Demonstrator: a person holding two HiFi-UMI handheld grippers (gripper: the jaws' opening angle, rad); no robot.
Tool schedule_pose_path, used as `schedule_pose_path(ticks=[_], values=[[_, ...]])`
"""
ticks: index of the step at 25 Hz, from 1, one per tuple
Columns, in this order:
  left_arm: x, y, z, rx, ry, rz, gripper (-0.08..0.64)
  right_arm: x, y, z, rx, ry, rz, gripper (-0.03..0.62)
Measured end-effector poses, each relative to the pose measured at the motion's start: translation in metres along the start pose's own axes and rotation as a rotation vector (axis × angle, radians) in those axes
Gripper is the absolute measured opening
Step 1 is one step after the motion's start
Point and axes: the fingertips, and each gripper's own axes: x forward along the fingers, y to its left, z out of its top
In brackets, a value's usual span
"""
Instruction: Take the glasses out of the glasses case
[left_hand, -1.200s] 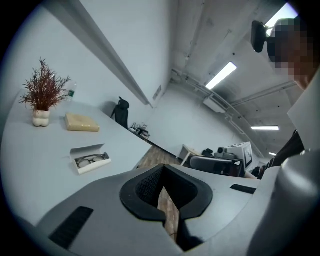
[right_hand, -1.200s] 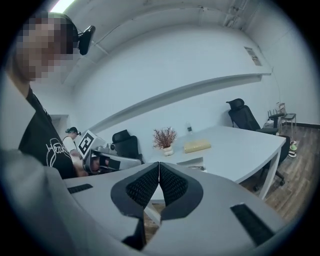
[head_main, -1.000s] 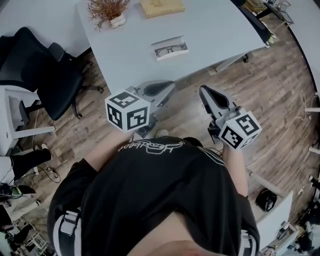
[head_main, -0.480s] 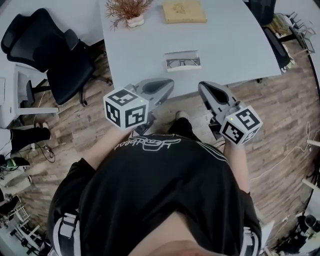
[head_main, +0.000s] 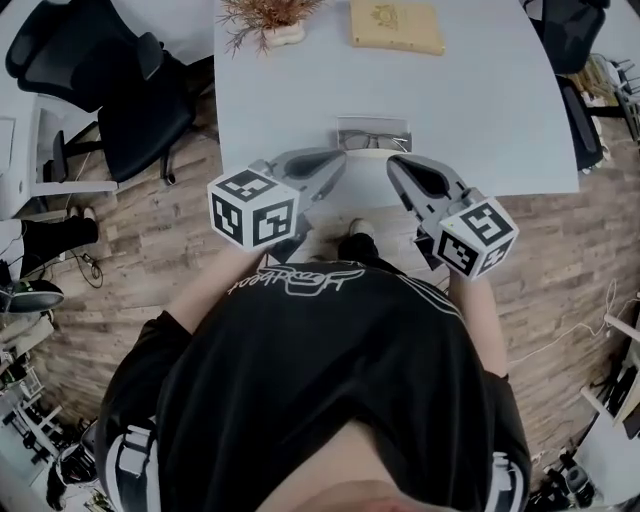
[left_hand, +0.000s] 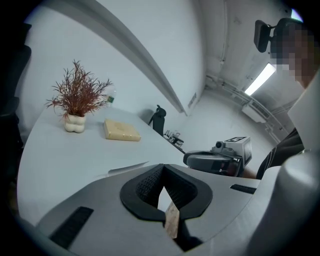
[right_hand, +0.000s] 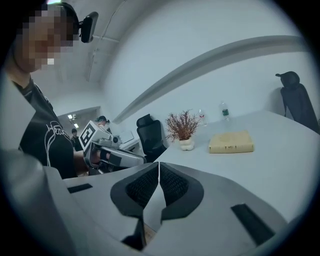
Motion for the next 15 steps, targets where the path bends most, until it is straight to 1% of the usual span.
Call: schedule_pose_path(ticks=[2, 5, 10, 12, 15], values=[[0.007, 0.008, -0.002, -0.023, 0.004, 0.018, 0.008, 0.008, -0.009, -0.005, -0.031, 0.041, 0.017, 0.011], [0.016, 0.020, -0.002, -0.039, 0.002, 0.031, 0.008, 0.021, -0.026, -0.015, -0.108, 0.117, 0.020, 0.011], [0.022, 0.033, -0.007, -0.074, -0.001, 0.064, 0.008, 0.042, -0.040, -0.037, -0.151, 0.215, 0.080, 0.012], [0.024, 0.037, -0.008, -0.086, -0.005, 0.075, 0.008, 0.049, -0.047, -0.046, -0.218, 0.255, 0.079, 0.012], [0.025, 0.046, -0.008, -0.104, -0.018, 0.097, 0.008, 0.061, -0.061, -0.061, -0.366, 0.342, 0.065, 0.012]])
